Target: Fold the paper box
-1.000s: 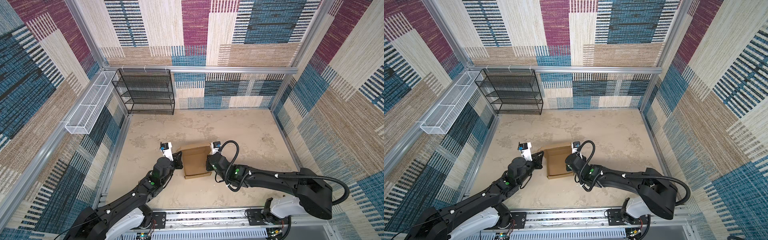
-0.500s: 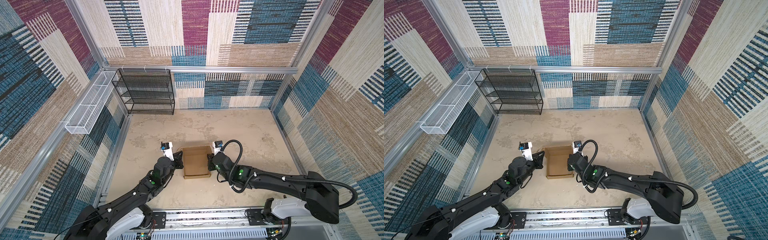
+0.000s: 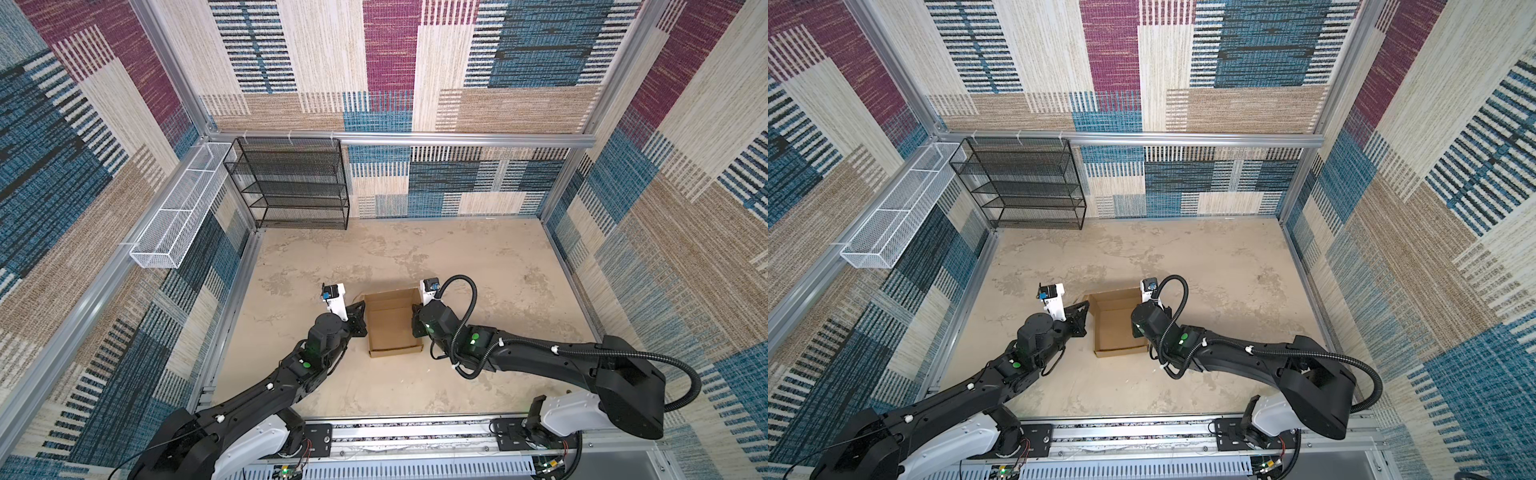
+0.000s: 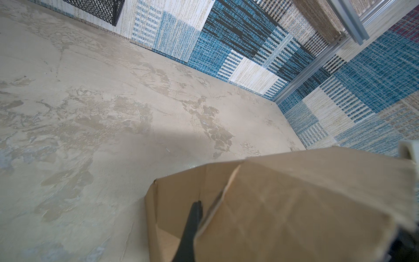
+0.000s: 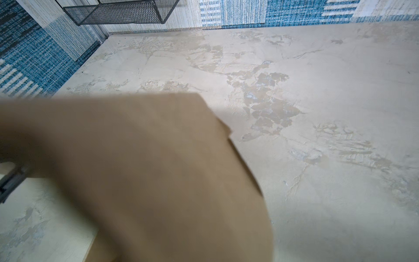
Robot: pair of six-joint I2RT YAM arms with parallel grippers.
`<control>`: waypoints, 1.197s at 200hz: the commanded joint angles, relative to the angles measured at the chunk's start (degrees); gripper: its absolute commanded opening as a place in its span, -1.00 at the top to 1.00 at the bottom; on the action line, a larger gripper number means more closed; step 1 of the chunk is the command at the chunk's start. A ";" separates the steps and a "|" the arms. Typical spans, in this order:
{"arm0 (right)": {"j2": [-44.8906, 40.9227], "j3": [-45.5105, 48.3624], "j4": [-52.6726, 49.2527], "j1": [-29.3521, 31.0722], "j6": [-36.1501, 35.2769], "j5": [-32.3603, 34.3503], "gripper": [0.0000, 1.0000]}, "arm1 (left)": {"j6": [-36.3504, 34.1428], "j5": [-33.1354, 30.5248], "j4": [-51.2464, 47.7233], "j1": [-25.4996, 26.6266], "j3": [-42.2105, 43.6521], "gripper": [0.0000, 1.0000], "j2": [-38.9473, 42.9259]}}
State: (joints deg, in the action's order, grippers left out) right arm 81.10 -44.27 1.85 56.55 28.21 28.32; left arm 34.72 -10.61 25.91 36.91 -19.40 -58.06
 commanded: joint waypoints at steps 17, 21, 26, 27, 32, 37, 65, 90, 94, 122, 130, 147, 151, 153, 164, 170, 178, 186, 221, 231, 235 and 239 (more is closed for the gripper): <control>1.17 -0.99 1.68 0.13 -0.55 -0.88 0.66 | 0.95 2.76 -7.02 0.18 -0.20 1.00 -1.34; 1.25 -0.95 1.67 0.07 -0.40 -0.73 0.67 | 0.94 2.71 -7.02 0.25 -0.29 1.00 -1.42; 1.39 -0.91 1.79 0.06 -0.37 -0.72 0.70 | 1.03 2.71 -6.92 0.27 -0.34 1.00 -1.44; 1.37 -0.91 1.82 0.10 -0.31 -0.72 0.71 | 1.00 2.71 -6.92 0.27 -0.40 1.00 -1.48; 1.45 -0.78 1.91 0.13 -0.21 -0.75 0.72 | 1.13 2.73 -6.85 0.27 -0.45 1.00 -1.61; 1.50 -0.82 1.93 0.10 -0.09 -0.72 0.73 | 1.14 2.73 -6.84 0.27 -0.54 1.00 -1.69; 1.62 -0.48 2.02 0.11 0.40 -0.83 0.76 | 1.48 2.75 -6.40 0.45 -0.65 1.00 -2.27; 1.05 0.60 2.38 0.13 1.19 -0.63 0.76 | 2.32 2.53 -5.56 0.93 -0.23 1.00 -2.99; 0.85 0.86 2.53 0.13 1.24 -0.71 0.77 | 2.53 2.52 -5.37 1.02 -0.06 1.00 -3.09; 0.06 2.70 3.49 0.13 2.02 -0.90 0.77 | 3.33 1.49 -4.73 2.02 0.58 1.00 -3.46; -0.05 3.23 3.89 0.13 2.02 -1.10 0.77 | 3.77 1.29 -4.64 2.20 0.80 1.00 -3.46; -0.10 3.77 4.13 0.13 2.03 -1.33 0.77 | 4.42 0.91 -4.26 2.62 1.16 1.00 -3.43; -0.11 3.82 4.18 0.11 2.03 -1.45 0.77 | 4.53 0.73 -4.22 2.72 1.17 1.00 -3.38; -0.08 3.84 4.21 0.13 2.03 -1.47 0.78 | 4.56 0.69 -4.27 2.73 1.17 1.00 -3.37; -0.15 3.89 4.54 0.13 1.94 -1.70 0.78 | 4.91 0.14 -4.20 2.89 1.40 1.00 -3.29; -0.15 4.06 4.70 0.11 1.94 -1.68 0.78 | 4.90 0.02 -4.19 2.90 1.45 1.00 -3.16; -0.18 4.02 4.83 0.13 1.87 -1.60 0.79 | 4.91 -0.13 -4.19 2.91 1.47 1.00 -3.04; -0.31 4.13 4.83 0.12 1.89 -1.57 0.79 | 4.87 -0.23 -4.20 2.97 1.55 1.00 -3.02; -1.20 4.53 4.74 0.11 1.84 -1.45 0.78 | 5.07 -0.29 -4.20 3.00 1.51 1.00 -3.46; -1.45 4.67 4.67 0.12 1.92 -1.57 0.78 | 5.03 -0.29 -4.20 3.00 1.54 1.00 -3.48; -1.41 4.72 4.66 0.13 1.94 -1.60 0.78 | 5.05 -0.37 -4.20 3.00 1.55 1.00 -3.46; -1.43 4.81 4.59 0.11 1.95 -1.60 0.78 | 5.07 -0.25 -4.20 3.00 1.57 1.00 -3.46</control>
State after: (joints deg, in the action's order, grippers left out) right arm 80.20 -39.79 4.93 56.62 29.91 26.96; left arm 37.89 -12.45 30.89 39.81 -18.41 -61.06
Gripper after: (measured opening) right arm 0.108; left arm 0.065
